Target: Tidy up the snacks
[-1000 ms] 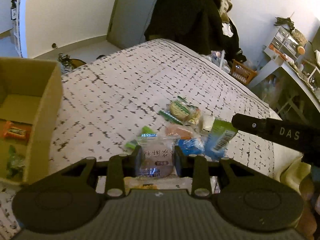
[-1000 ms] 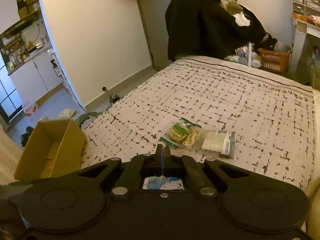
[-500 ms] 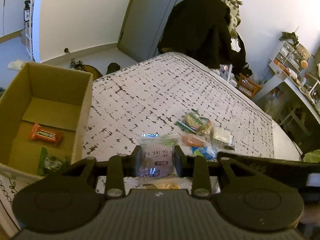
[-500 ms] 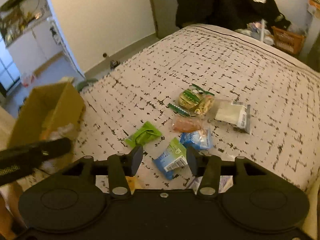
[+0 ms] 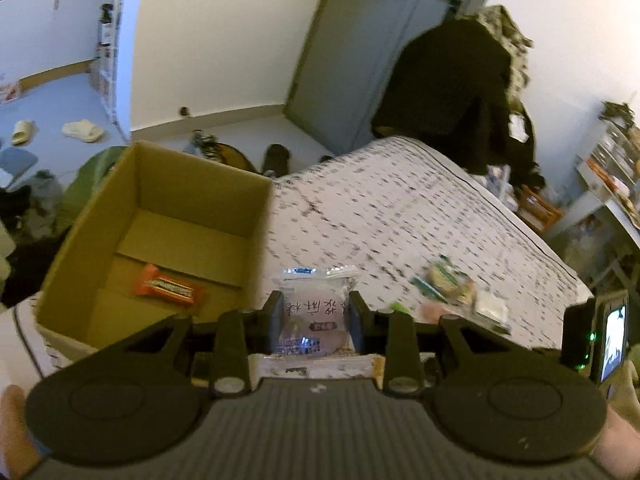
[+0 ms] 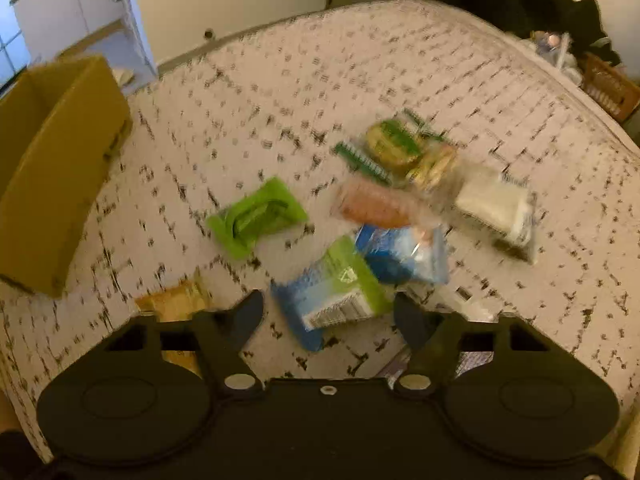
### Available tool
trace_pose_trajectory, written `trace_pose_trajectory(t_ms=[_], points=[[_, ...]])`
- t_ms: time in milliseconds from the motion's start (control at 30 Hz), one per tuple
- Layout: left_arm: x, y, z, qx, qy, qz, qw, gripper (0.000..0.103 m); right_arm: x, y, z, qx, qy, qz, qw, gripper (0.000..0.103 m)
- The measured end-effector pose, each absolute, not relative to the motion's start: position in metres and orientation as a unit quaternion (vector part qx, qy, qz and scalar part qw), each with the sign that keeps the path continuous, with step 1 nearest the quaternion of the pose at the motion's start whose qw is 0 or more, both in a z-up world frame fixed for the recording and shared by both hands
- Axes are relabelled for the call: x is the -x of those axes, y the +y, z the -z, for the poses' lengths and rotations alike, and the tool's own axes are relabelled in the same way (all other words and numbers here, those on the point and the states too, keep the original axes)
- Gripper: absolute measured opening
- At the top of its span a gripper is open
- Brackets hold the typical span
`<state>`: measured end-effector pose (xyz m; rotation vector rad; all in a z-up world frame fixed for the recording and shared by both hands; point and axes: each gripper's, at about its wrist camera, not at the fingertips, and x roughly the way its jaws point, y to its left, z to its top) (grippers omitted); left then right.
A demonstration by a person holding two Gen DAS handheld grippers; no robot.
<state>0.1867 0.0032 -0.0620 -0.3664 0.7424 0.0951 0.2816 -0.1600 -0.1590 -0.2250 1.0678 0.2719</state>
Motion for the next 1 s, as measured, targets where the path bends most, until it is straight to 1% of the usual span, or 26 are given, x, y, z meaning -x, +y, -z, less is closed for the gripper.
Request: trace_pose_trajectory(t_ms=[67, 100, 133, 367, 667, 1000], points=[[-0.185, 0.011, 0.061, 0.178, 0.360, -0.060, 0.914, 0.032, -0.280, -0.161, 0.158, 0.104, 0.501, -0.133, 0.849, 0.048], [-0.184, 0.015, 0.060, 0.179, 0.360, -0.067, 0.913, 0.032, -0.278, -0.161, 0.155, 0.107, 0.498, -0.130, 0.851, 0.034], [-0.183, 0.019, 0.059, 0.179, 0.359, -0.072, 0.913, 0.032, -0.278, -0.161, 0.152, 0.107, 0.497, -0.128, 0.852, 0.028], [-0.176, 0.038, 0.051, 0.185, 0.352, -0.102, 0.912, 0.032, -0.264, -0.149, 0.117, 0.087, 0.456, -0.159, 0.871, 0.026], [-0.167, 0.063, 0.045, 0.190, 0.343, -0.125, 0.911, 0.032, -0.241, -0.115, 0.078, 0.067, 0.401, -0.204, 0.890, 0.025], [-0.165, 0.087, 0.051, 0.204, 0.351, -0.142, 0.903, 0.032, -0.228, -0.054, 0.060, 0.004, 0.364, -0.269, 0.892, 0.026]])
